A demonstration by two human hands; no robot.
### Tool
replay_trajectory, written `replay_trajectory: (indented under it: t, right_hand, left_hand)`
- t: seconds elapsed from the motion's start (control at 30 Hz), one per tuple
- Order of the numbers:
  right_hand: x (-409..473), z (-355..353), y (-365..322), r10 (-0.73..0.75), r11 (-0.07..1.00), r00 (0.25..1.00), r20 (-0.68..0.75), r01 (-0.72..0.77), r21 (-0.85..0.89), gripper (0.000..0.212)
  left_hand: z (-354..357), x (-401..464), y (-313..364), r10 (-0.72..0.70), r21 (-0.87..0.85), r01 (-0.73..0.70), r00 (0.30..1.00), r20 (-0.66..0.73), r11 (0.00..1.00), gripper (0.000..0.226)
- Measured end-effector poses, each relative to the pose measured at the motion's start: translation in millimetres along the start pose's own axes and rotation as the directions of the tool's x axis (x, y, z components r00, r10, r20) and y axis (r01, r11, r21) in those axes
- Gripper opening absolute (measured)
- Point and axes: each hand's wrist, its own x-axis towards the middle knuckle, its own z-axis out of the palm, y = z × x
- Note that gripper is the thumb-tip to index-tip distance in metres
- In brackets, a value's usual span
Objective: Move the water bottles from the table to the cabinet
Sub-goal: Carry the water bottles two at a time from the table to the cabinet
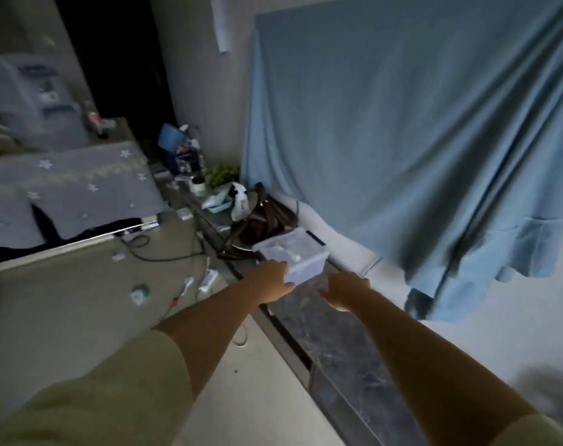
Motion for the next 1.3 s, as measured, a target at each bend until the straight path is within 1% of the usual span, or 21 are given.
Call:
replay_trajectory:
  t: [0.07,0.13,0.2,0.3,0.33,0.43,0.57,0.67,0.8,0.9,1.1,1.23,1.3]
  right_hand:
    - [1.2,1.7,-74.6,-0.114,0.993,0.993,0.003,0.114,-0.012,0.054]
    - [-2.9,-0.1,-132.8,-0.198,0.980,0.980,-0.008,0.198,0.003,0.051]
    - [-9.8,-0.5,-209.3,-0.316,0.949,0.949,-0.019,0.316,-0.018,0.049]
    - [-11.4,1.5,-296.5,-0.431,0.901,0.902,-0.004,0.431,-0.049,0.048]
    - [-10.5,3.2,-319.2,-0.437,0.898,0.900,0.005,0.436,-0.064,0.049]
    - [-19.5,7.1,-394.7,-0.522,0.845,0.853,0.020,0.520,-0.122,0.051]
    - [-43.3,6.7,-485.6,-0.649,0.741,0.760,0.030,0.641,-0.200,0.049]
    - [-48.1,11.5,-544.7,-0.712,0.668,0.700,0.057,0.701,-0.249,0.049]
    - [-43.1,12.7,-615.0,-0.770,0.580,0.628,0.107,0.761,-0.291,0.049]
    - [-32.0,8.8,-666.9,-0.809,0.523,0.574,0.126,0.801,-0.290,0.049]
    - [-17.8,4.6,-768.3,-0.862,0.419,0.479,0.168,0.858,-0.298,0.046]
    - [-35.3,25.2,-833.6,-0.888,0.330,0.401,0.224,0.896,-0.296,0.048]
    - [-47.7,39.3,-872.4,-0.908,0.280,0.347,0.235,0.920,-0.275,0.050]
  left_hand:
    - [-14.2,-37.1,-59.2,-0.112,-0.017,0.112,0.993,-0.024,0.994,0.039]
    - [-24.5,-66.2,-105.9,-0.197,-0.026,0.196,0.978,-0.065,0.980,0.042]
    - [-38.3,-109.5,-168.0,-0.311,-0.051,0.307,0.945,-0.099,0.950,0.047]
    - [-52.9,-163.2,-236.9,-0.418,-0.088,0.409,0.896,-0.148,0.908,0.048]
    - [-55.6,-177.2,-253.9,-0.441,-0.096,0.431,0.884,-0.156,0.897,0.048]
    - [-64.8,-224.9,-308.1,-0.550,-0.120,0.537,0.820,-0.156,0.835,0.048]
    - [-70.6,-281.2,-374.6,-0.679,-0.171,0.657,0.715,-0.167,0.734,0.050]
    - [-72.3,-311.9,-414.3,-0.747,-0.202,0.720,0.643,-0.166,0.664,0.050]
    - [-83.4,-335.7,-471.2,-0.808,-0.212,0.780,0.568,-0.158,0.589,0.050]
    - [-98.0,-345.4,-515.0,-0.851,-0.236,0.817,0.500,-0.164,0.526,0.050]
    - [-119.5,-373.0,-575.5,-0.906,-0.285,0.861,0.394,-0.153,0.422,0.047]
    - [-122.3,-410.4,-608.9,-0.946,-0.332,0.886,0.299,-0.127,0.324,0.042]
    - [-122.9,-434.5,-634.9,-0.960,-0.338,0.899,0.251,-0.126,0.280,0.043]
